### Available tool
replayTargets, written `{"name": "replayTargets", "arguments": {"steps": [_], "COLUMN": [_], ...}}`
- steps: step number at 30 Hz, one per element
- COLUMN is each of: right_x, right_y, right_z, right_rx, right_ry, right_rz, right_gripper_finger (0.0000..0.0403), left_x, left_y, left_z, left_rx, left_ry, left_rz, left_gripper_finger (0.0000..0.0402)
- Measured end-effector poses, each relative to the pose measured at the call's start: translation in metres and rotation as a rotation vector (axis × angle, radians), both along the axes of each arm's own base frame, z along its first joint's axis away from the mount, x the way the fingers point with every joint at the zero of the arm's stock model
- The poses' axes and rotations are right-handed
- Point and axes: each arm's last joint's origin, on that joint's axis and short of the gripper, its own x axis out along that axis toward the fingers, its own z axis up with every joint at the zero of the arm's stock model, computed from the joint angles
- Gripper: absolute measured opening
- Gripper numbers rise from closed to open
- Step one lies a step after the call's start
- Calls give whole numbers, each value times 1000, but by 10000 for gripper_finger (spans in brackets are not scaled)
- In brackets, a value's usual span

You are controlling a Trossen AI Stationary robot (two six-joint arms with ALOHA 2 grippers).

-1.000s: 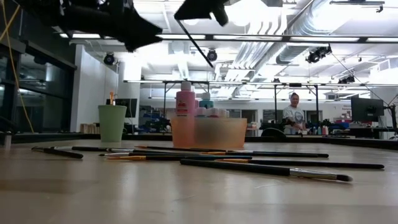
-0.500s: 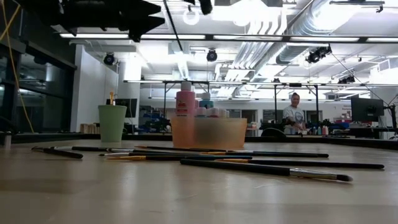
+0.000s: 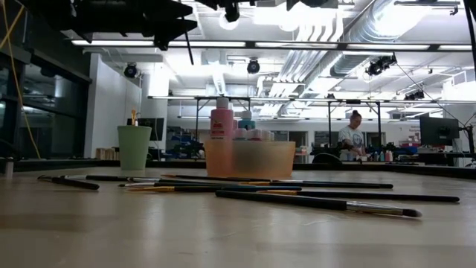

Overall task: Pick & Place Paint Supplies
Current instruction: Put the white paintbrush into the cup

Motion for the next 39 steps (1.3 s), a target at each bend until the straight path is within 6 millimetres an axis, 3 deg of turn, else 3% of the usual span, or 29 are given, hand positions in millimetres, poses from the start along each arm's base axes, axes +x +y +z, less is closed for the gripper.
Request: {"name": "replayTargets", "arguments": {"steps": [7, 15, 25, 29, 33, 39], "right_x": [-6, -6, -6, -9, -21, -59], "right_y": [1, 0, 0, 0, 0, -2], "right_z": [8, 7, 5, 4, 13, 33], "right_rx": [2, 6, 41, 66, 95, 152], "right_ry": [4, 13, 35, 82, 141, 285], "right_rz": [-45, -46, -48, -53, -107, -243], "right_gripper_finger": [3, 3, 10, 49, 117, 202], "left_x": [0, 0, 0, 0, 0, -3], "left_y": [0, 0, 1, 2, 4, 14], "left_z": [0, 0, -1, -1, -3, -12], "left_rx": [8, 8, 3, 2, -7, -37], "left_ry": [1, 0, 9, 11, 28, 111], "left_rz": [4, 6, 25, 55, 146, 483], "left_gripper_finger": [148, 23, 9, 10, 10, 10]}}
